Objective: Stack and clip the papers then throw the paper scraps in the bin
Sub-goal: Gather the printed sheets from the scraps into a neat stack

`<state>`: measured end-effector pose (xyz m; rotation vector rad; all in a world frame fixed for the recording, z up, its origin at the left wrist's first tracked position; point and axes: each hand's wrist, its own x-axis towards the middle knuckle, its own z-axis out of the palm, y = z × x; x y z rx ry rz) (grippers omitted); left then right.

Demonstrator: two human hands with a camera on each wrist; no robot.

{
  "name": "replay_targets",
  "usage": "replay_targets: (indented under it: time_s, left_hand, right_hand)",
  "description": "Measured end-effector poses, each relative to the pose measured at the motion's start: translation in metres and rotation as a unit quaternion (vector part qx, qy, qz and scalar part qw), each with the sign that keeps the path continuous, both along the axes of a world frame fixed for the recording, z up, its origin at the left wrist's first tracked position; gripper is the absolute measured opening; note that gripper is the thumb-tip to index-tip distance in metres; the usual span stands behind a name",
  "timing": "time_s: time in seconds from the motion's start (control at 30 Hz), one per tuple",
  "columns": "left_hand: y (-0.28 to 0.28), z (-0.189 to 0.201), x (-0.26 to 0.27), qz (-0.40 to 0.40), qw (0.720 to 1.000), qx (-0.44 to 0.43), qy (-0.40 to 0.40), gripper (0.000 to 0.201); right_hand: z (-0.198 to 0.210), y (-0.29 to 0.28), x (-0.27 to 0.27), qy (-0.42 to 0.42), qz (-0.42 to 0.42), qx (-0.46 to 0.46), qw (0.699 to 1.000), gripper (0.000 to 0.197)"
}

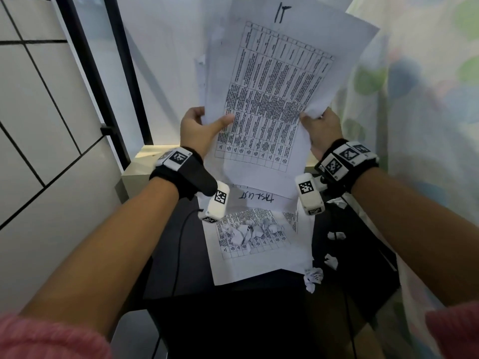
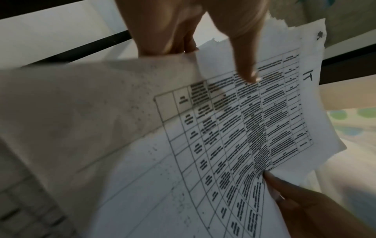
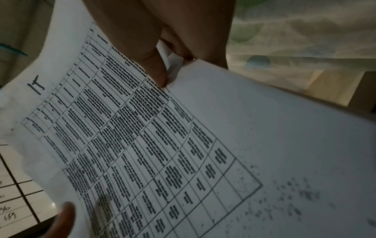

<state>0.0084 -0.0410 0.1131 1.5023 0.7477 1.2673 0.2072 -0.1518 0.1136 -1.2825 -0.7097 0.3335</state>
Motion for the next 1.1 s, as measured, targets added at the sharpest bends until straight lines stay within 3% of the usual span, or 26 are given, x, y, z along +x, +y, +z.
replay_targets:
  time_s: [0.2, 0.3, 0.43, 0.6, 0.7, 0.77, 0.83, 0.9, 1.0, 1.03, 1.1]
  left_hand:
    - [0.011, -0.004, -0.004, 0.003, 0.999, 0.019, 0.027, 0.035]
    - [0.014, -0.005, -0.008, -0.034, 0.999, -0.002, 0.006, 0.034]
    - [0.015, -0.006, -0.01, -0.074, 0.997, -0.028, 0.004, 0.041]
    - [0.016, -0.013, -0.006, -0.053, 0.995, 0.013, 0.087, 0.059]
    - [0.016, -0.021, -0.003, -0.041, 0.99, 0.038, 0.133, 0.056]
    - [0.015, -0.021, -0.004, -0.036, 0.985, 0.078, 0.147, 0.042]
    - [0.016, -0.017, -0.004, -0.021, 0.981, 0.111, 0.156, 0.036]
    - [0.017, -0.015, -0.004, 0.016, 0.977, 0.128, 0.17, 0.044]
    - [0.011, -0.022, -0.005, 0.03, 0.98, 0.095, 0.17, 0.059]
    - [0.009, -0.026, -0.006, 0.03, 0.982, 0.081, 0.168, 0.062]
    - [0.006, -0.029, -0.008, 0.034, 0.981, 0.076, 0.173, 0.06]
  right_hand:
    - [0.001, 0.008, -0.009, -0.044, -0.003, -0.047, 0.998, 0.026]
    - [0.003, 0.007, -0.012, -0.014, 0.027, -0.044, 0.999, 0.014]
    - [0.004, 0.004, -0.017, 0.009, 0.055, -0.029, 0.998, 0.056]
    - [-0.002, 0.007, -0.018, -0.003, 0.028, -0.059, 0.998, 0.076]
    - [-0.011, 0.014, -0.016, -0.01, 0.017, -0.063, 0.998, 0.085]
    - [-0.008, 0.014, -0.019, -0.037, 0.022, -0.045, 0.998, 0.083]
    - [-0.002, 0.013, -0.024, -0.061, 0.021, -0.029, 0.998, 0.064]
    - [-0.002, 0.015, -0.026, -0.076, 0.021, -0.026, 0.997, 0.06]
    - [-0.017, 0.025, -0.018, -0.086, 0.014, -0.049, 0.995, 0.092]
    - [-0.017, 0.023, -0.023, -0.082, 0.025, -0.06, 0.995, 0.091]
    - [-0.012, 0.018, -0.038, -0.076, 0.016, -0.079, 0.994, 0.068]
